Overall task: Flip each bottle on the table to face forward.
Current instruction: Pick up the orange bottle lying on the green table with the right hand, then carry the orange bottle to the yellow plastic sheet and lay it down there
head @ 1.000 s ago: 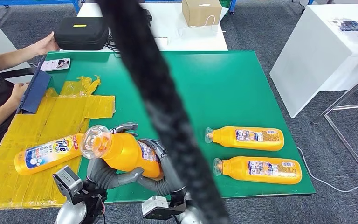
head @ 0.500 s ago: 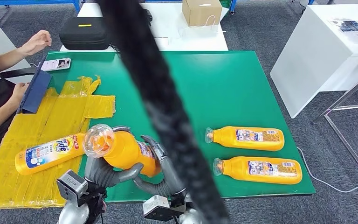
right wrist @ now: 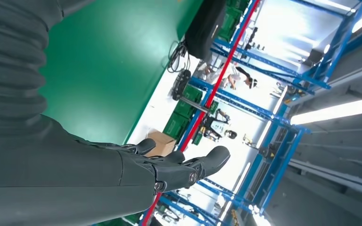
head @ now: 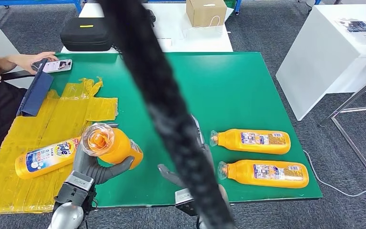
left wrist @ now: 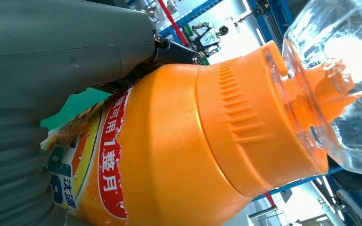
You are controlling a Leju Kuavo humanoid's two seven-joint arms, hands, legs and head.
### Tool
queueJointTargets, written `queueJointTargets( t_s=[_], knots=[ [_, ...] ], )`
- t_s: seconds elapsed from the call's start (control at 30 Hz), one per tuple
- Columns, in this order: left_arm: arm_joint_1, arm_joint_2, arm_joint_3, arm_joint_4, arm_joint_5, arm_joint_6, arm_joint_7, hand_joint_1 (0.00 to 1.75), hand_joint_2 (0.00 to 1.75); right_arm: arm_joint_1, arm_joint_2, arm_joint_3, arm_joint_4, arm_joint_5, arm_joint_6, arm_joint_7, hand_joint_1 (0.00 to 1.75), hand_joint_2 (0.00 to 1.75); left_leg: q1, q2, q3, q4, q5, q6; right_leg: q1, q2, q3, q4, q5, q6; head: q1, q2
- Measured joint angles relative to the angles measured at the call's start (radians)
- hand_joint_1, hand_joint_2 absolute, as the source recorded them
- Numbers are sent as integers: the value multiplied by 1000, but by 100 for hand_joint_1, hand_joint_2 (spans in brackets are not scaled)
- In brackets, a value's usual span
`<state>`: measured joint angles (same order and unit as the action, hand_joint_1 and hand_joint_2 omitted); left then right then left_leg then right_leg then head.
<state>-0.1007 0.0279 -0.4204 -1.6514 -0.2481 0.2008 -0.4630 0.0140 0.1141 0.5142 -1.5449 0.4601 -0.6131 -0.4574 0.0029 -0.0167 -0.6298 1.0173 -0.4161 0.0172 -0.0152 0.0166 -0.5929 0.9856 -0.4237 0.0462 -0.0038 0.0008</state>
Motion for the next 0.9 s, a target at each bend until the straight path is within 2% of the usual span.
queueJointTargets(
  t_s=[0.1,0.23,0.3,0.4,0.57,0.73,0.9],
  knots=[
    [-4,5,0,0,-75,20,38,175,175,6,0,-8,-10,3,-10,-2,0,175,0,0,0,0,0,0,0,0,0,0,0,0,0,0],
    [-33,45,-3,12,-475,75,214,175,175,36,1,-51,-61,11,-50,-4,0,175,0,0,0,0,0,0,0,0,0,0,0,0,0,0],
    [-62,81,-5,34,-682,36,323,175,175,57,1,-89,-109,19,-61,-4,0,175,0,0,0,0,0,0,0,0,-1,0,0,0,0,0],
    [-115,129,-17,98,-851,-80,432,175,175,80,2,-142,-171,36,-65,2,0,175,0,1,0,0,0,0,0,0,-1,0,0,0,0,0],
    [-186,189,-79,265,-927,-184,469,175,175,86,8,-197,-230,50,-58,20,0,175,0,2,0,0,0,0,0,1,0,0,0,0,0,0],
    [-210,214,-129,395,-928,-168,479,175,175,85,16,-218,-242,56,-54,26,0,175,0,1,0,0,0,0,0,1,0,0,0,0,0,0],
    [-223,222,-144,422,-901,-158,486,175,175,86,19,-228,-250,57,-58,26,0,175,0,1,0,0,0,0,0,1,0,0,0,0,0,0]
  ],
)
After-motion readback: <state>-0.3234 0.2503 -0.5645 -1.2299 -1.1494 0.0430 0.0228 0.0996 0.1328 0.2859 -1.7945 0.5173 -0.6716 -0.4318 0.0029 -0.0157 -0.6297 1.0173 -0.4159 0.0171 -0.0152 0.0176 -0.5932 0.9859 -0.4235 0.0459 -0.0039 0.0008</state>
